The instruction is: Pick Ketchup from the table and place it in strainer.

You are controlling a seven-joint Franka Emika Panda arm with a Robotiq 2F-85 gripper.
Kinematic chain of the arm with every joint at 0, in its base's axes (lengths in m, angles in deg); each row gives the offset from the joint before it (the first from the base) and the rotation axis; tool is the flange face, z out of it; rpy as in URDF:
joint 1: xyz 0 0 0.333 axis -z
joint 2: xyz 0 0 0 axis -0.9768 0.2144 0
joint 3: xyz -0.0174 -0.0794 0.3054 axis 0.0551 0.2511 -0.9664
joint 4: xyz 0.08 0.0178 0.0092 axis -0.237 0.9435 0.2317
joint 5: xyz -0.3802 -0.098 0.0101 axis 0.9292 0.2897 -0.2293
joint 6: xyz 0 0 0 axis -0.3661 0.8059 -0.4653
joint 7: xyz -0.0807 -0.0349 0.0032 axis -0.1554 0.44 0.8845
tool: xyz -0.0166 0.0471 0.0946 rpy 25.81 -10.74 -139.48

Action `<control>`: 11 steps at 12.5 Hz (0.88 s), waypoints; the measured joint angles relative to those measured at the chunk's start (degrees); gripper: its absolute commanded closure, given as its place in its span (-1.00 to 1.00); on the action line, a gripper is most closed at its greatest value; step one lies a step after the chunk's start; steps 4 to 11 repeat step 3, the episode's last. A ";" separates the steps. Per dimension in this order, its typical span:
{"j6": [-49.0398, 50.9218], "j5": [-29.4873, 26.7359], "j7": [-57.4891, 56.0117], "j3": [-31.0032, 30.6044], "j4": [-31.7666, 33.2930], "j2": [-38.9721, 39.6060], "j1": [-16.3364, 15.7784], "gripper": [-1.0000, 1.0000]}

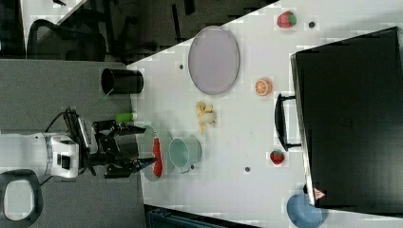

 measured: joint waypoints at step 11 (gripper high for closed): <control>0.01 0.17 0.00 -0.52 -0.34 -0.06 0.08 -1.00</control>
